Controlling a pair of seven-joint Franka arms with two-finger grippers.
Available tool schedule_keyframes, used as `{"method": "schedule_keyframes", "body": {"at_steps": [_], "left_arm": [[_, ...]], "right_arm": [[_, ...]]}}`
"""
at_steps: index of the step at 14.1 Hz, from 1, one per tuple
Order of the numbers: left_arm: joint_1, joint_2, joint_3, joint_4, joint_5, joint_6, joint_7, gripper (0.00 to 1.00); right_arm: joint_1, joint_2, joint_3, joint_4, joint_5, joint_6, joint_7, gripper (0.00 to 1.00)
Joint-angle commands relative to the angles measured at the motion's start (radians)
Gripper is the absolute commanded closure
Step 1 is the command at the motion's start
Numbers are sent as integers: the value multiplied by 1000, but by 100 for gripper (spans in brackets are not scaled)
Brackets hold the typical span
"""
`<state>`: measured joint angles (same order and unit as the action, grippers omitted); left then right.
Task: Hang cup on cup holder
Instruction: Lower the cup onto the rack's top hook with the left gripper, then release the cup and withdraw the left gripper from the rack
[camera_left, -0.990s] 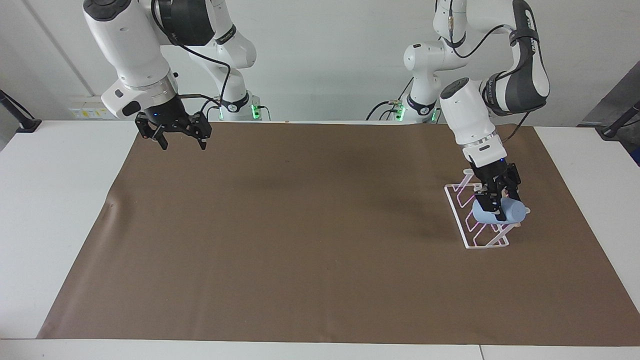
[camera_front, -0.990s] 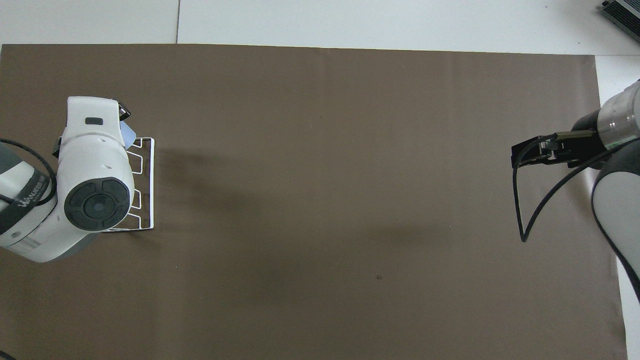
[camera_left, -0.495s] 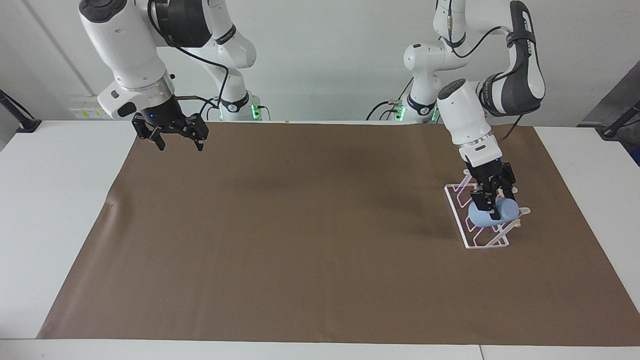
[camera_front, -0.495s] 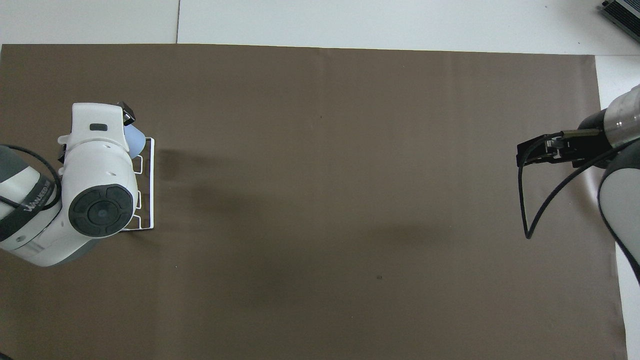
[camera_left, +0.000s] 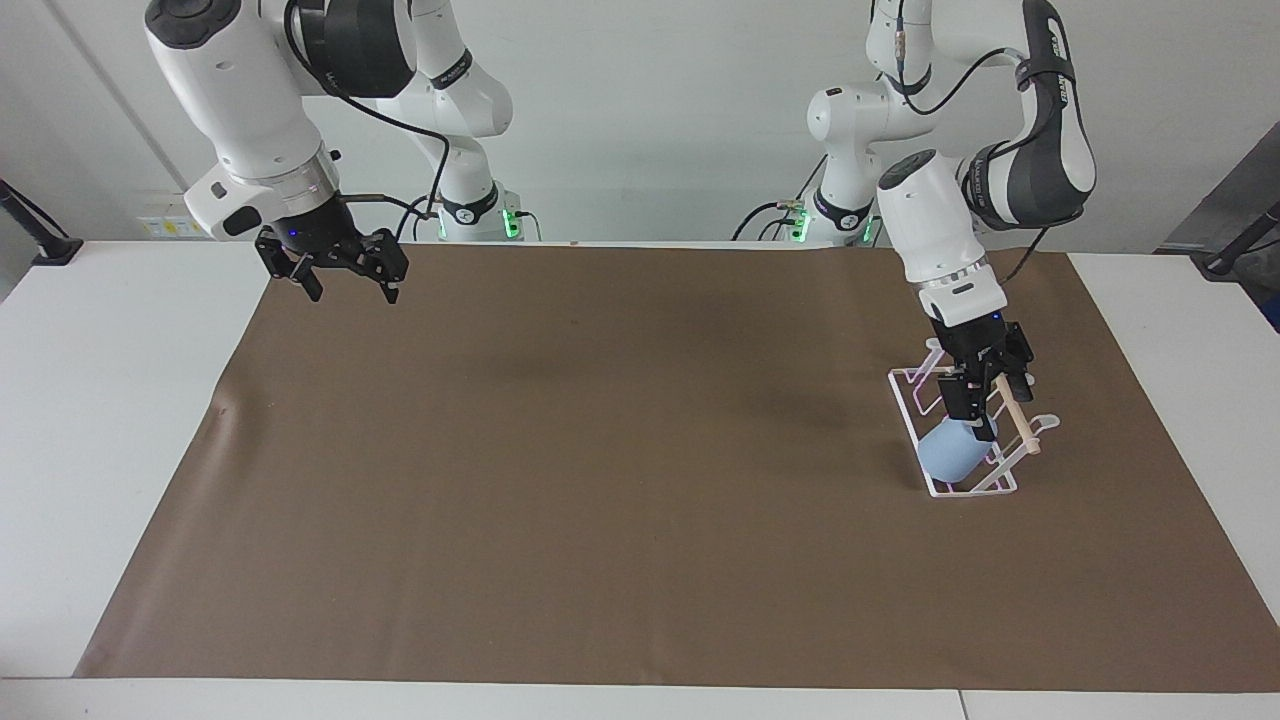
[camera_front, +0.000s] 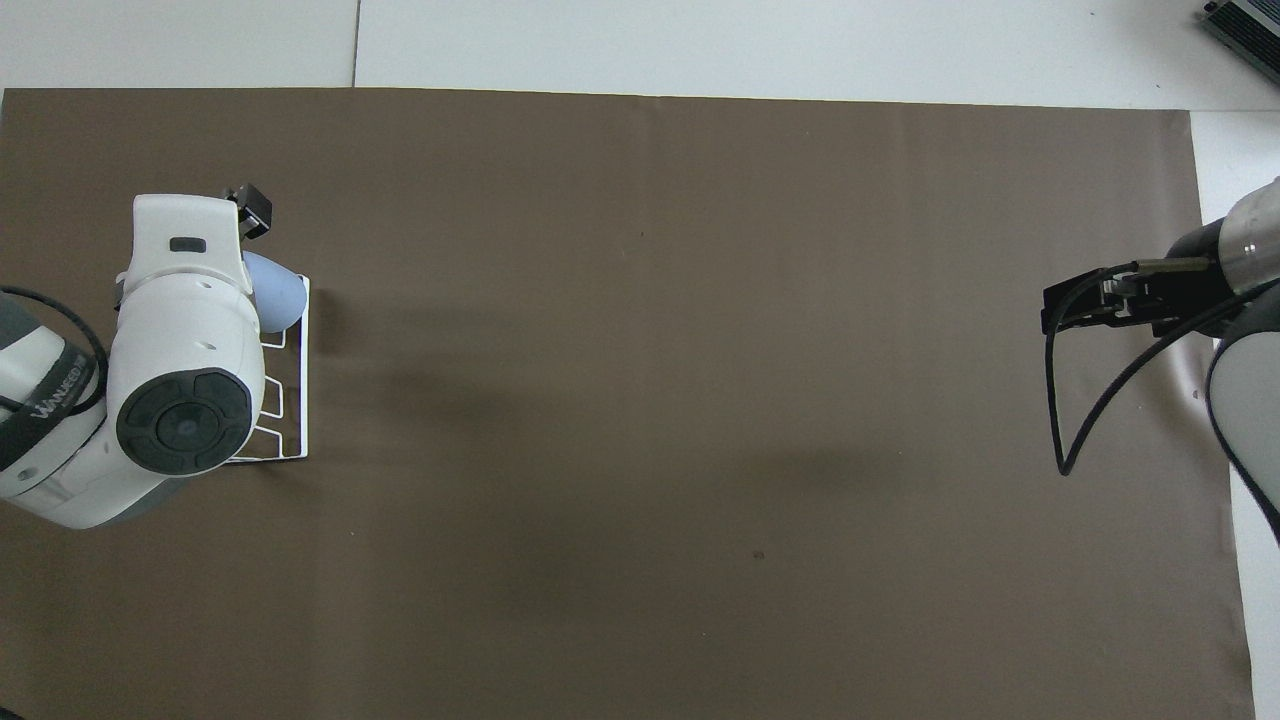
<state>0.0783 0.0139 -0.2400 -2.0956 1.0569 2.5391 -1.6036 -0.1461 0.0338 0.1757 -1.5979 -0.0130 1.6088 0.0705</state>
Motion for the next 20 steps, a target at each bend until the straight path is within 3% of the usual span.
{"method": "schedule_keyframes", "body": {"at_steps": [1, 8, 13, 20], "left_arm": [[17, 34, -2, 49, -104, 56, 65, 0], [15, 49, -7, 161, -412, -2, 259, 0], [23, 9, -2, 241, -687, -218, 650, 0], [40, -112, 8, 253, -938, -575, 1187, 0]], "right_arm": [[-9, -11, 7, -16, 1, 5, 15, 0], [-9, -11, 7, -16, 1, 5, 15, 0], [-9, -11, 7, -16, 1, 5, 15, 0], [-9, -11, 7, -16, 1, 5, 15, 0]]}}
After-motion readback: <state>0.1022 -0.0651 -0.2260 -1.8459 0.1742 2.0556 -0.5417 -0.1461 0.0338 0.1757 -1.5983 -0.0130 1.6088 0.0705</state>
